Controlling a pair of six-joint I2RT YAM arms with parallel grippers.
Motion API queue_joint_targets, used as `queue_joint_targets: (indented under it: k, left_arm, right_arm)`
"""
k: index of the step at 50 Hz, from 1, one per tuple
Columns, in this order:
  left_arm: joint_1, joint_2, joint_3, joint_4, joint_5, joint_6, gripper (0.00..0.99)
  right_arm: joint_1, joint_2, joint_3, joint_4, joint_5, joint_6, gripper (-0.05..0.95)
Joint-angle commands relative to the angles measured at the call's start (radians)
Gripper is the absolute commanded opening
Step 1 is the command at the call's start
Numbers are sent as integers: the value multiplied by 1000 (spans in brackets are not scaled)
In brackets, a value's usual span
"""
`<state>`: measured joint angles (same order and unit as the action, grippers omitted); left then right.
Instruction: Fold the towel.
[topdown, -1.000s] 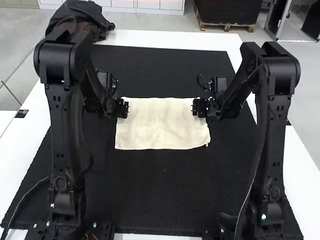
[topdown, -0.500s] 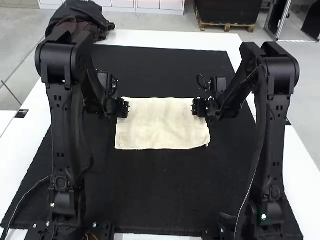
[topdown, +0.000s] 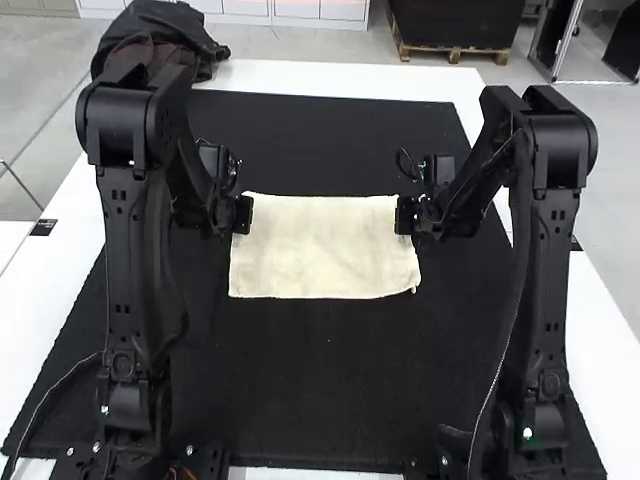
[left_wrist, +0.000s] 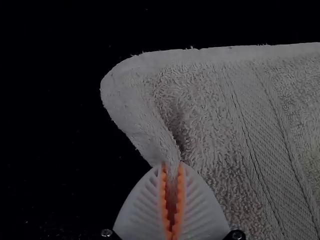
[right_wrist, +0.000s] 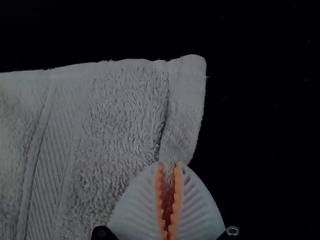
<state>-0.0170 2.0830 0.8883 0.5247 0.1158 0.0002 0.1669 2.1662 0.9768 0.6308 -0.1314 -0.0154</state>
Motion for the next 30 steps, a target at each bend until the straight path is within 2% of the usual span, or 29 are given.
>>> queue_joint_targets:
  k: [1,13,30]
  left_arm:
    - [34,31,8,-12,-44,12,26]
    - [37,-46,35,3,-42,1,26]
    - [37,-132,52,-78,-25,0,26]
  right_arm:
    - [10,4,-13,-10,-77,34,-23]
    - [-7,-86,-10,0,-77,52,-23]
    - [-27,-180,-24,-11,-79,57,-23]
